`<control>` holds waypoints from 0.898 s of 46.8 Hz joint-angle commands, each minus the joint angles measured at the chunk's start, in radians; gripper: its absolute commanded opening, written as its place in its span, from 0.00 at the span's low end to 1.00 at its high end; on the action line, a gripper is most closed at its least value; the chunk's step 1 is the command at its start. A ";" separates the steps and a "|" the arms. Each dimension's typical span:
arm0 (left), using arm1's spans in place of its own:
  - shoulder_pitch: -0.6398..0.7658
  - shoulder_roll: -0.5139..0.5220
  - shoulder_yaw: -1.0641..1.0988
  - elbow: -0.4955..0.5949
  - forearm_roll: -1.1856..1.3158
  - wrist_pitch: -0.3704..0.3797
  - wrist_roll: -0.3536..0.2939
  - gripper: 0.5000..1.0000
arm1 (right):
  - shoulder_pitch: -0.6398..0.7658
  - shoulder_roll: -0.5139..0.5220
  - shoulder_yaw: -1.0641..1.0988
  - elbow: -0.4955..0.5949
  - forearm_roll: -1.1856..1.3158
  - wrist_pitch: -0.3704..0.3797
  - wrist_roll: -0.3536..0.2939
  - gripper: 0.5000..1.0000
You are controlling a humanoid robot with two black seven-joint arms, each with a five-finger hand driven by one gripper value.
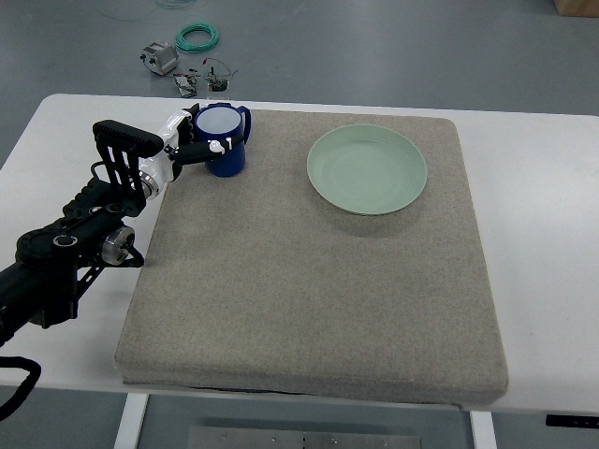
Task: Place cup left of plate with left hand
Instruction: 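Lower the blue mug onto the pad beside the plate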
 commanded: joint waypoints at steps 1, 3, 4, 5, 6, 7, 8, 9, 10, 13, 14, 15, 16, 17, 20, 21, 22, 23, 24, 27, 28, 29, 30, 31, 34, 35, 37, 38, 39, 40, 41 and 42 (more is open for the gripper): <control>0.006 -0.001 0.001 -0.002 0.000 0.019 0.000 0.63 | 0.000 0.000 0.000 0.000 0.000 0.000 0.000 0.87; 0.007 -0.004 0.000 -0.002 -0.002 0.028 0.002 0.65 | 0.000 0.000 0.000 0.000 0.000 0.000 0.000 0.87; 0.007 -0.005 0.000 -0.002 -0.002 0.033 0.002 0.67 | 0.000 0.000 0.000 0.000 0.000 0.000 0.000 0.87; 0.007 -0.008 0.000 -0.002 -0.002 0.037 0.000 0.69 | 0.000 0.000 0.000 0.000 0.000 0.000 0.000 0.87; 0.009 -0.011 0.000 -0.002 -0.002 0.042 0.002 0.71 | 0.000 0.000 0.000 0.000 0.000 0.000 0.000 0.87; 0.009 -0.014 0.000 -0.002 -0.003 0.045 0.002 0.74 | 0.000 0.000 0.000 0.000 0.000 0.000 0.000 0.87; 0.009 -0.016 0.000 -0.002 -0.003 0.048 0.002 0.77 | 0.000 0.000 0.000 0.000 0.000 0.000 0.000 0.87; 0.010 -0.017 0.000 -0.003 -0.005 0.050 0.002 0.78 | 0.000 0.000 0.000 0.000 0.000 0.000 0.000 0.87; 0.010 -0.020 0.000 -0.003 -0.006 0.050 0.002 0.79 | 0.002 0.000 0.000 0.000 0.000 0.000 0.000 0.87; 0.012 -0.024 0.000 -0.005 -0.006 0.050 0.002 0.83 | 0.000 0.000 0.000 0.000 0.000 0.000 0.000 0.87; 0.012 -0.024 0.000 -0.005 -0.008 0.051 0.002 0.85 | 0.000 0.000 0.000 0.000 0.000 0.000 0.000 0.87; 0.012 -0.024 0.000 -0.005 -0.008 0.050 0.002 0.85 | 0.000 0.000 0.000 0.000 0.000 0.000 0.000 0.87; 0.012 -0.024 0.000 -0.005 -0.008 0.051 0.002 0.85 | 0.000 0.000 0.000 0.000 0.000 0.000 0.000 0.87; 0.012 -0.024 0.000 -0.005 -0.008 0.050 0.002 0.85 | 0.000 0.000 0.000 0.000 0.000 0.000 0.000 0.87; 0.012 -0.024 0.000 -0.008 -0.009 0.050 0.002 0.88 | 0.000 0.000 0.000 0.000 0.000 0.000 0.000 0.87; 0.012 -0.024 0.000 -0.008 -0.009 0.050 0.002 0.89 | 0.000 0.000 0.000 0.000 0.000 0.000 0.000 0.87; 0.012 -0.024 -0.002 -0.008 -0.009 0.051 0.002 0.90 | 0.000 0.000 0.000 0.000 0.000 0.000 0.000 0.87; 0.012 -0.024 -0.002 -0.009 -0.011 0.051 0.002 0.92 | 0.000 0.000 0.000 0.000 0.000 0.000 0.000 0.87; 0.012 -0.027 -0.003 -0.009 -0.011 0.051 0.002 0.92 | 0.000 0.000 0.000 0.000 0.000 0.000 0.000 0.87; 0.013 -0.033 -0.008 -0.011 -0.011 0.050 0.002 0.92 | 0.000 0.000 0.000 0.000 0.000 0.000 0.000 0.87; 0.013 -0.033 -0.008 -0.011 -0.011 0.050 0.002 0.92 | 0.000 0.000 0.000 0.000 0.000 0.000 0.000 0.87; 0.013 -0.033 -0.010 -0.011 -0.011 0.050 0.002 0.92 | 0.000 0.000 0.000 0.000 0.000 0.000 0.000 0.87; 0.013 -0.033 -0.011 -0.012 -0.011 0.050 0.002 0.93 | 0.000 0.000 0.000 0.000 0.000 0.000 0.000 0.87; 0.013 -0.031 -0.013 -0.012 -0.011 0.050 0.002 0.93 | 0.000 0.000 0.000 0.000 0.000 0.000 0.000 0.87; 0.013 -0.031 -0.014 -0.015 -0.011 0.050 0.002 0.93 | 0.000 0.000 0.000 0.000 0.000 0.000 0.000 0.87; 0.013 -0.030 -0.016 -0.018 -0.011 0.050 0.002 0.94 | 0.000 0.000 0.000 0.000 0.000 0.000 0.000 0.87; 0.013 -0.025 -0.016 -0.028 -0.011 0.050 0.002 0.95 | 0.000 0.000 0.000 0.000 0.000 0.000 0.000 0.87; 0.013 -0.024 -0.017 -0.034 -0.011 0.050 0.002 0.95 | 0.000 0.000 0.000 0.000 0.000 0.000 0.000 0.87; 0.013 -0.022 -0.017 -0.037 -0.011 0.050 0.002 0.96 | 0.000 0.000 0.000 0.000 0.000 0.000 0.000 0.87; 0.015 -0.021 -0.016 -0.041 -0.011 0.050 0.002 0.96 | 0.000 0.000 0.000 0.000 0.000 0.000 0.000 0.87; 0.015 -0.019 -0.017 -0.044 -0.011 0.050 0.002 0.96 | 0.000 0.000 0.000 0.000 0.000 0.000 0.000 0.87; 0.015 -0.017 -0.017 -0.045 -0.011 0.050 0.002 0.97 | 0.000 0.000 0.000 0.000 0.000 0.000 0.000 0.87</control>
